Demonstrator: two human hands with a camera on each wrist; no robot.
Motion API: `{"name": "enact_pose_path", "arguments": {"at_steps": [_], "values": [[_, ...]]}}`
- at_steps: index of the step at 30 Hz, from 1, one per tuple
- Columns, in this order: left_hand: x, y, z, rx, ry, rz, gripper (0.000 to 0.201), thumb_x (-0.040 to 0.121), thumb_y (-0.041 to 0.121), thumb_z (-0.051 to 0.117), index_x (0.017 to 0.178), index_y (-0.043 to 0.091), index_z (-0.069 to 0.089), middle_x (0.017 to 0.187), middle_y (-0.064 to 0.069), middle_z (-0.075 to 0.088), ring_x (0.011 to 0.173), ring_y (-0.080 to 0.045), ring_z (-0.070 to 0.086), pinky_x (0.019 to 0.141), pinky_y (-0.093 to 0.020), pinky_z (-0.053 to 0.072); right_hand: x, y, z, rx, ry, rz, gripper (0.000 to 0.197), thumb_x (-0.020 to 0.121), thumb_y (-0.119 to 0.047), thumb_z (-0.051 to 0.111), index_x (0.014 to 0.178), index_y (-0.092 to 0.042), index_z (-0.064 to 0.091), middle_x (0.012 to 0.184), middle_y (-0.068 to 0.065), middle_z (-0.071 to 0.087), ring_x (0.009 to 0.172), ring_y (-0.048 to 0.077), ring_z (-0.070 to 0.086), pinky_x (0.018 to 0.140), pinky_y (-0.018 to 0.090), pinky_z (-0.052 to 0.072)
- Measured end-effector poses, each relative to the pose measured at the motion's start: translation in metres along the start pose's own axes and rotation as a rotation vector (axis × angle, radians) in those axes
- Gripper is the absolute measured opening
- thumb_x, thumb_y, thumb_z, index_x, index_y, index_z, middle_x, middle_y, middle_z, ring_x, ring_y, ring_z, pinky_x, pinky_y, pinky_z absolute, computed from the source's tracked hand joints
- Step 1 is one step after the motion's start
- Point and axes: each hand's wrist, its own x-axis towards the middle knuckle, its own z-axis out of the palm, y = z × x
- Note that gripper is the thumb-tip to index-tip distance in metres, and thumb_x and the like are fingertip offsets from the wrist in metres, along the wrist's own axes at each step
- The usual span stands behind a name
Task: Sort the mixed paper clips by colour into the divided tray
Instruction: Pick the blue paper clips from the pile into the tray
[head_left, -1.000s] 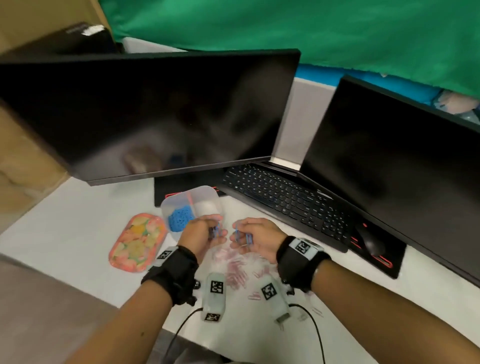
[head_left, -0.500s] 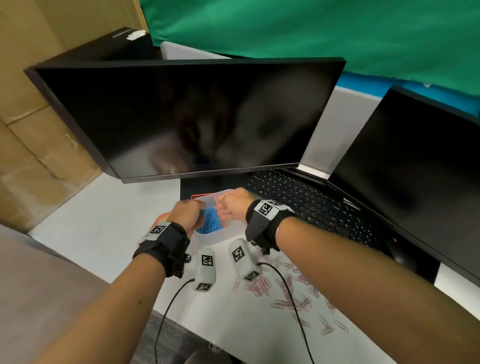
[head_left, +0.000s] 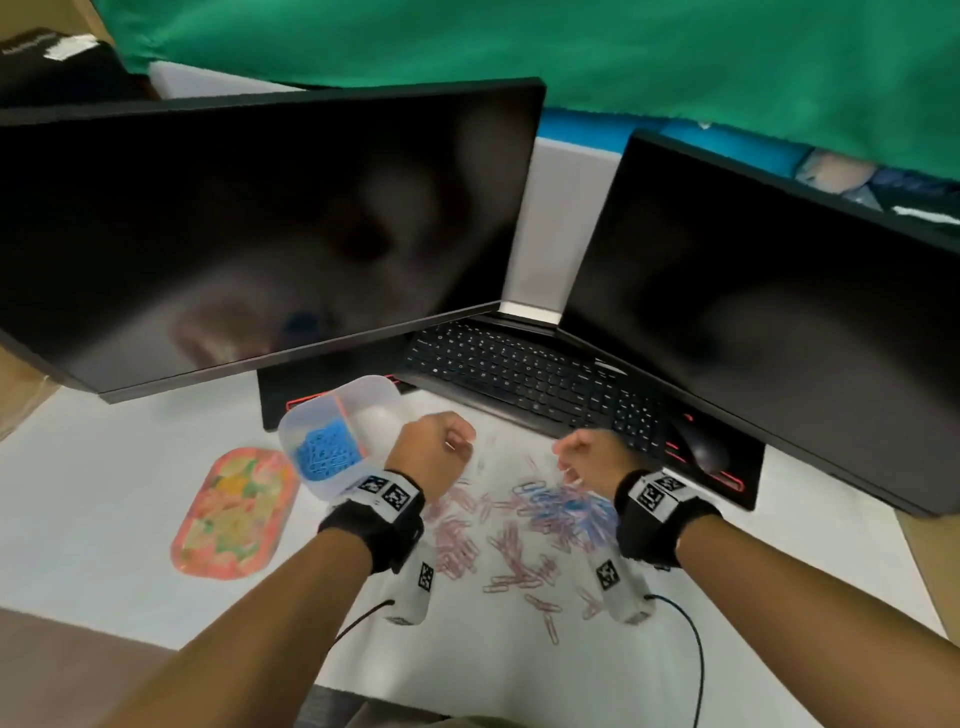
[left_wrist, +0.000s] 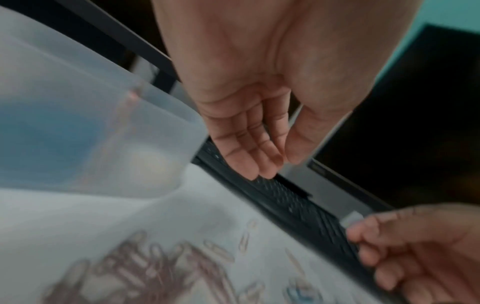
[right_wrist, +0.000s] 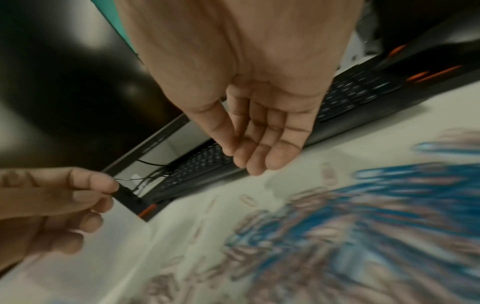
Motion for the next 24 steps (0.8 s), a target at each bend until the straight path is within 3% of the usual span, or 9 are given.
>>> {"name": "enact_pose_path", "arguments": {"at_steps": [4, 7, 12, 14, 17, 22, 24], "values": [[0.004, 0.007, 0.044, 0.205, -0.203, 0.085, 0.022, 0.084, 0.01, 0.053, 0.095, 0.02, 0.07, 0.092, 0.001, 0.069, 0.086, -0.017, 0.064, 0.073, -0.017, 0.044, -0.013, 0.048, -0.018, -0.209, 0.157, 0.003, 0.02, 0.086, -0.01, 0.051, 0.08, -0.014, 0.07, 0.085, 0.003, 0.069, 0.085, 0.022, 0.065, 0.081, 0.027, 0.051], [0.006, 0.01, 0.07, 0.343, -0.303, 0.153, 0.025, 0.084, 0.008, 0.052, 0.098, 0.019, 0.069, 0.101, -0.001, 0.069, 0.094, -0.02, 0.064, 0.077, -0.022, 0.048, -0.026, 0.074, -0.025, -0.246, 0.193, 0.039, 0.025, 0.084, -0.006, 0.049, 0.079, -0.018, 0.07, 0.086, -0.001, 0.068, 0.084, 0.017, 0.06, 0.076, 0.02, 0.043], [-0.001, 0.007, 0.099, 0.581, -0.429, 0.244, 0.033, 0.09, 0.009, 0.047, 0.118, 0.018, 0.061, 0.12, -0.003, 0.059, 0.108, -0.022, 0.059, 0.093, -0.032, 0.05, -0.043, 0.109, -0.024, -0.361, 0.145, -0.036, 0.025, 0.088, -0.01, 0.045, 0.086, -0.023, 0.066, 0.094, 0.0, 0.066, 0.086, 0.018, 0.059, 0.077, 0.022, 0.043], [-0.005, 0.001, 0.103, 0.616, -0.426, 0.27, 0.033, 0.091, 0.01, 0.047, 0.121, 0.018, 0.058, 0.121, -0.003, 0.056, 0.108, -0.024, 0.059, 0.093, -0.033, 0.051, -0.048, 0.116, -0.02, -0.4, 0.123, -0.086, 0.022, 0.088, -0.01, 0.048, 0.096, -0.019, 0.067, 0.094, -0.001, 0.06, 0.085, 0.016, 0.055, 0.076, 0.019, 0.039], [-0.009, -0.006, 0.102, 0.67, -0.394, 0.296, 0.024, 0.09, 0.01, 0.046, 0.108, 0.017, 0.061, 0.112, -0.003, 0.058, 0.099, -0.024, 0.061, 0.084, -0.032, 0.053, -0.054, 0.123, -0.011, -0.384, 0.075, -0.138, 0.02, 0.088, -0.009, 0.053, 0.1, -0.017, 0.066, 0.089, -0.008, 0.048, 0.082, 0.012, 0.051, 0.072, 0.014, 0.037], [-0.012, -0.015, 0.092, 0.746, -0.405, 0.28, 0.023, 0.088, 0.015, 0.049, 0.106, 0.016, 0.063, 0.112, -0.005, 0.061, 0.1, -0.024, 0.061, 0.083, -0.032, 0.051, -0.053, 0.129, -0.009, -0.295, 0.087, -0.166, 0.021, 0.086, -0.004, 0.052, 0.095, -0.013, 0.068, 0.097, -0.005, 0.061, 0.095, 0.014, 0.058, 0.086, 0.019, 0.043], [-0.011, -0.017, 0.088, 0.774, -0.408, 0.251, 0.024, 0.088, 0.017, 0.05, 0.109, 0.015, 0.062, 0.113, -0.006, 0.061, 0.1, -0.025, 0.061, 0.085, -0.034, 0.052, -0.051, 0.131, -0.014, -0.275, 0.123, -0.148, 0.02, 0.085, -0.006, 0.053, 0.096, -0.016, 0.067, 0.097, -0.005, 0.06, 0.093, 0.014, 0.058, 0.084, 0.02, 0.044]]}}
